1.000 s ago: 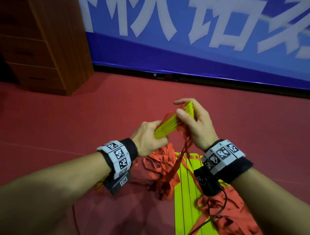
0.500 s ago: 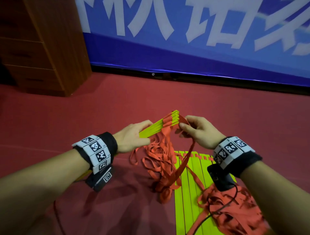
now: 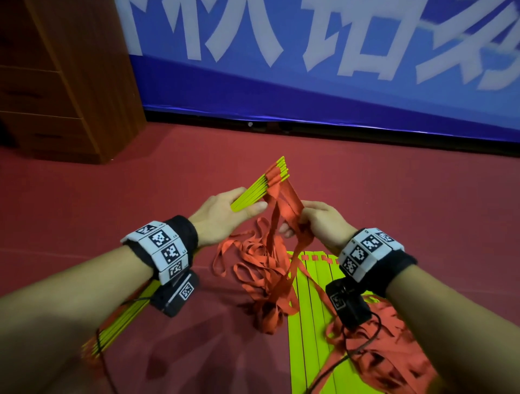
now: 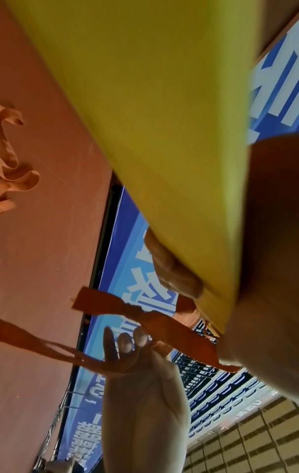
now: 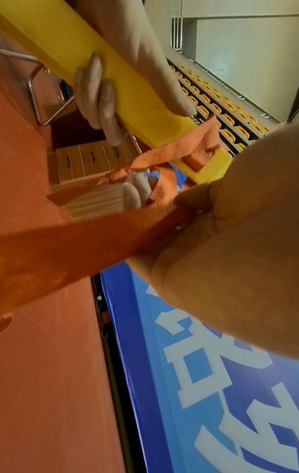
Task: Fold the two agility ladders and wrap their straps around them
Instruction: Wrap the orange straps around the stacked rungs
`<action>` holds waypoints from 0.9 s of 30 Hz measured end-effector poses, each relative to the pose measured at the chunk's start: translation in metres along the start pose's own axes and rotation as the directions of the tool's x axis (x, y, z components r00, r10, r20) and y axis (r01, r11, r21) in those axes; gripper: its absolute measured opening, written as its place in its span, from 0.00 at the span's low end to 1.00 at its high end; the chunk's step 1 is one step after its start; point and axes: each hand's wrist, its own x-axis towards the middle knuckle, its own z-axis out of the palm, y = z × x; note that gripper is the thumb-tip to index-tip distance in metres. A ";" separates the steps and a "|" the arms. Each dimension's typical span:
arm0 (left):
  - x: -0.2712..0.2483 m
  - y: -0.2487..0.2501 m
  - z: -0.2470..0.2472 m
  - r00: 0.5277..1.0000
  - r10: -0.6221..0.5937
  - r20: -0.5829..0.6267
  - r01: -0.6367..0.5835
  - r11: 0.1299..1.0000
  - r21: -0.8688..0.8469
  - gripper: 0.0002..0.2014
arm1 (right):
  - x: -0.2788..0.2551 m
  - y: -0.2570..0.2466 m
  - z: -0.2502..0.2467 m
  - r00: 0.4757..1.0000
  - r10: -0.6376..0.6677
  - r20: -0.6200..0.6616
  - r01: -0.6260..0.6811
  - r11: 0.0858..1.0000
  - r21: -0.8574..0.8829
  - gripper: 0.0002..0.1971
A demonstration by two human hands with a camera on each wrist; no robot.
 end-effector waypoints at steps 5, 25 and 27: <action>0.005 0.018 -0.003 0.997 0.001 -0.074 0.012 0.985 0.172 0.25 | 0.006 0.000 0.008 0.984 -0.006 -0.179 0.016 0.999 0.052 0.12; 0.014 0.044 -0.014 0.971 0.021 -0.239 0.045 0.963 0.265 0.34 | 0.012 -0.005 0.020 0.963 -0.171 -0.207 0.193 0.977 0.089 0.19; 0.015 0.043 -0.015 0.972 0.019 -0.234 0.045 0.963 0.265 0.35 | 0.011 -0.006 0.021 0.974 -0.149 -0.168 0.156 0.987 0.027 0.13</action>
